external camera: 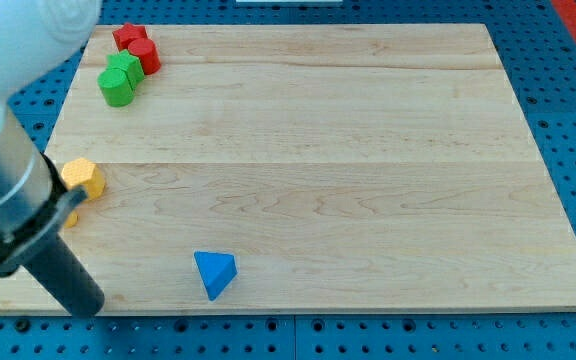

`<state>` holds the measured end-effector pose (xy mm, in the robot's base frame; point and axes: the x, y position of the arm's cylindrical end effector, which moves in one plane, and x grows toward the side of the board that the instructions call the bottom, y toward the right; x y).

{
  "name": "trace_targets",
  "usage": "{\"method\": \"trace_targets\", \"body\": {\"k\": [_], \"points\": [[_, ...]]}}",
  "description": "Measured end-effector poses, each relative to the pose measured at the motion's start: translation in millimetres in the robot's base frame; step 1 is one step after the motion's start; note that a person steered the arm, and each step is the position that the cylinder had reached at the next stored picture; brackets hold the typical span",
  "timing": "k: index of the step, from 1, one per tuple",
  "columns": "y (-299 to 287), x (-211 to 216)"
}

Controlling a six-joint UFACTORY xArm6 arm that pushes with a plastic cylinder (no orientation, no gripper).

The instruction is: Push the triangle to the bottom center

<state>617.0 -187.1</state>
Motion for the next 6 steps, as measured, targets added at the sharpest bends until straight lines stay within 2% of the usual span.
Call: {"method": "trace_targets", "body": {"k": [2,3,4,5,6], "points": [[98.7,-5.4],[134.6,-31.7],[137.2,-61.6],[54.4,-53.0],[58.4,-74.8]]}}
